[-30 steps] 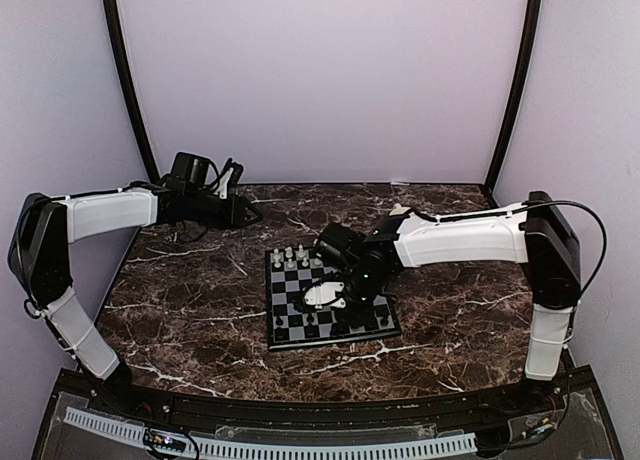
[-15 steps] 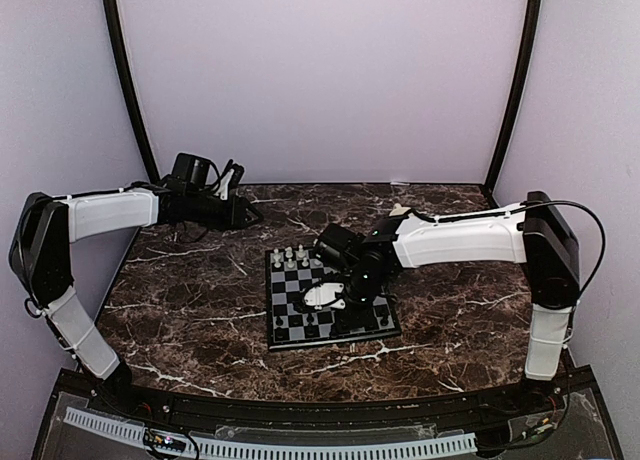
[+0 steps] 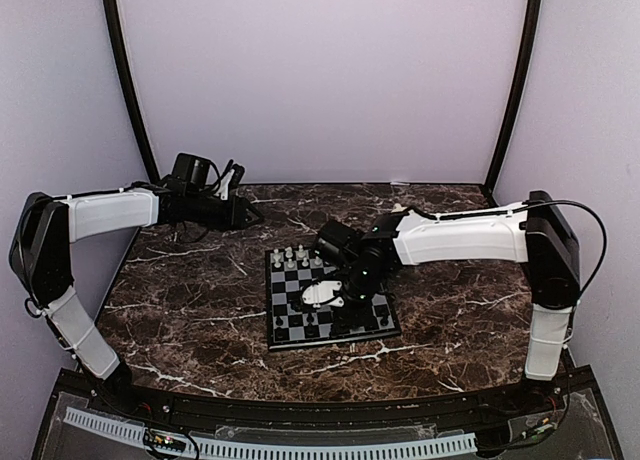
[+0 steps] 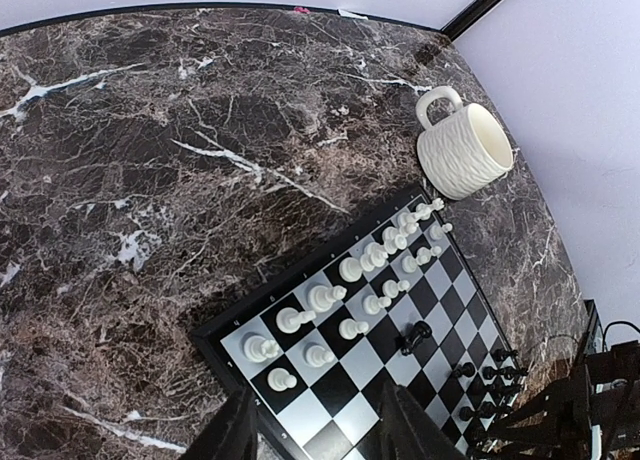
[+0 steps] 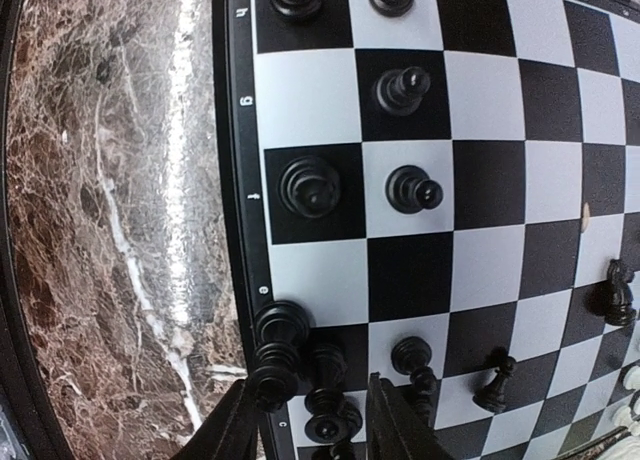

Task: Set up the chess pieces on the board
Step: Adjust the queen at d8.

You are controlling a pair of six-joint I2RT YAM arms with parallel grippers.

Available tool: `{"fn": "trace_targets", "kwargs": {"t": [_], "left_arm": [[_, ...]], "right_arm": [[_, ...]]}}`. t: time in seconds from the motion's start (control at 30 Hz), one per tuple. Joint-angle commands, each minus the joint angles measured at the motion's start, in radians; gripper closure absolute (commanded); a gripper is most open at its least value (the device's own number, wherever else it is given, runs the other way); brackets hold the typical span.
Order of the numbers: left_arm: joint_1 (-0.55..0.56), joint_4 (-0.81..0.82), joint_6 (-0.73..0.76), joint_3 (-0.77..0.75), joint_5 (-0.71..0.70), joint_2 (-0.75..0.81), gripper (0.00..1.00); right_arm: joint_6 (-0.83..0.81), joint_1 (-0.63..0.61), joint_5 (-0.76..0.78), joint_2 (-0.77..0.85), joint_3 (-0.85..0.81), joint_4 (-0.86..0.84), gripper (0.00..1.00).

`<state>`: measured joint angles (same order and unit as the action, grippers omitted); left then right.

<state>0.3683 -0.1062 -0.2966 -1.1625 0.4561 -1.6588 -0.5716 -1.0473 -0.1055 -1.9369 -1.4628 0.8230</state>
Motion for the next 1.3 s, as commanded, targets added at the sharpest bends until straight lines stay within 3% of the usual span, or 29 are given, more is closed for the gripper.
{"fn": "trace_targets", "kwargs": {"t": [0.0, 0.27, 0.53, 1.27], "left_arm": [[-0.005, -0.011, -0.001, -0.032, 0.019, 0.002, 0.55], [-0.005, -0.012, -0.003, -0.034, 0.025, 0.001, 0.56], [-0.005, -0.013, -0.003, -0.034, 0.027, -0.002, 0.55], [-0.005, -0.019, -0.001, -0.04, 0.038, -0.011, 0.55]], "right_arm": [[0.009, -0.008, 0.027, -0.015, -0.048, -0.01, 0.63], [0.006, -0.014, 0.018, -0.052, -0.092, -0.001, 0.66], [0.0, -0.02, -0.011, -0.068, -0.114, 0.02, 0.76], [-0.025, -0.031, -0.077, -0.07, -0.12, 0.063, 0.78]]}}
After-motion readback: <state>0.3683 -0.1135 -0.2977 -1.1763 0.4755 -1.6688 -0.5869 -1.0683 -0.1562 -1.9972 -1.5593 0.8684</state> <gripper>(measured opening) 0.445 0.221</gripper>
